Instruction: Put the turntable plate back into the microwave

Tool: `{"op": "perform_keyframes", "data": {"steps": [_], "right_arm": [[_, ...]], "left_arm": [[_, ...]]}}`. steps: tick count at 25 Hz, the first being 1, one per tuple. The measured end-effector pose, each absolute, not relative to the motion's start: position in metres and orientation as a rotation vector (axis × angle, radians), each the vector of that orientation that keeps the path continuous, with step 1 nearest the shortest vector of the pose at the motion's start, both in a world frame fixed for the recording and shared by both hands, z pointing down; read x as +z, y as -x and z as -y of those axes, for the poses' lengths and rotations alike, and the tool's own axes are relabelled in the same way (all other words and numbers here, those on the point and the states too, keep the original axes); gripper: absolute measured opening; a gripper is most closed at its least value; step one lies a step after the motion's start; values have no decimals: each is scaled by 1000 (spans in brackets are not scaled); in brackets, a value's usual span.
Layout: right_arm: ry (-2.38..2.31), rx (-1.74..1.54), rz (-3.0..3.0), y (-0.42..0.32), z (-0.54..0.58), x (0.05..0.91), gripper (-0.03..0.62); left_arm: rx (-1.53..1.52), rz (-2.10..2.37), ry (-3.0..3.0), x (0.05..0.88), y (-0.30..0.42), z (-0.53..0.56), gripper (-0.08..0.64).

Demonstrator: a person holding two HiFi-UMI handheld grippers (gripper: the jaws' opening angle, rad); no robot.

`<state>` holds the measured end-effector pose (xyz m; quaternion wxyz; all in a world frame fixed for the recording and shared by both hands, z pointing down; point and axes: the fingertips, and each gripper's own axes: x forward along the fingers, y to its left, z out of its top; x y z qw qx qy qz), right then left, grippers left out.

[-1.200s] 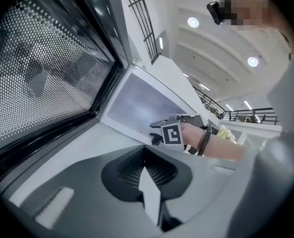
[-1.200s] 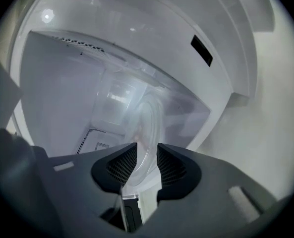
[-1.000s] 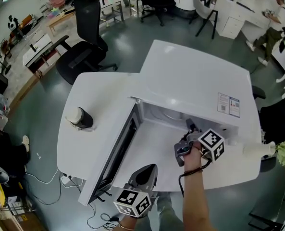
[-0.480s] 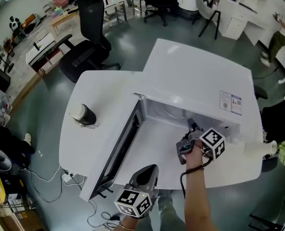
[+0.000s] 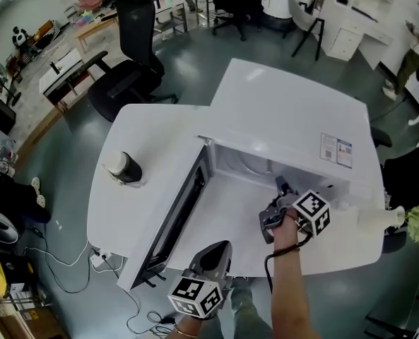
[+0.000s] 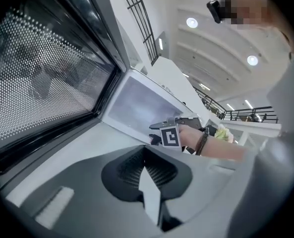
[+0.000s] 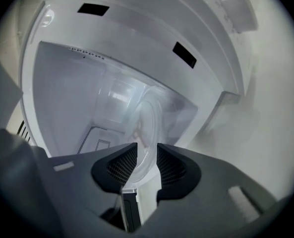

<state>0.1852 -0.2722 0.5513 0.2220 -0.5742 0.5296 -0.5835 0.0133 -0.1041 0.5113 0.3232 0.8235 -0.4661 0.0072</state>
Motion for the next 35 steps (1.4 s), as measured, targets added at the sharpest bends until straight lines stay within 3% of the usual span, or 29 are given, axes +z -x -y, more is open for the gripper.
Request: {"op": "perform_keyframes", "data": {"steps": [21, 35], "right_arm": [[1644, -1534, -1849, -163, 215, 491, 106], [1794, -1097, -2267, -171, 161, 407, 104]], "left_arm": [[46, 1280, -2188, 473, -13, 96, 0], [105, 1367, -2274, 411, -17, 120, 0]]}}
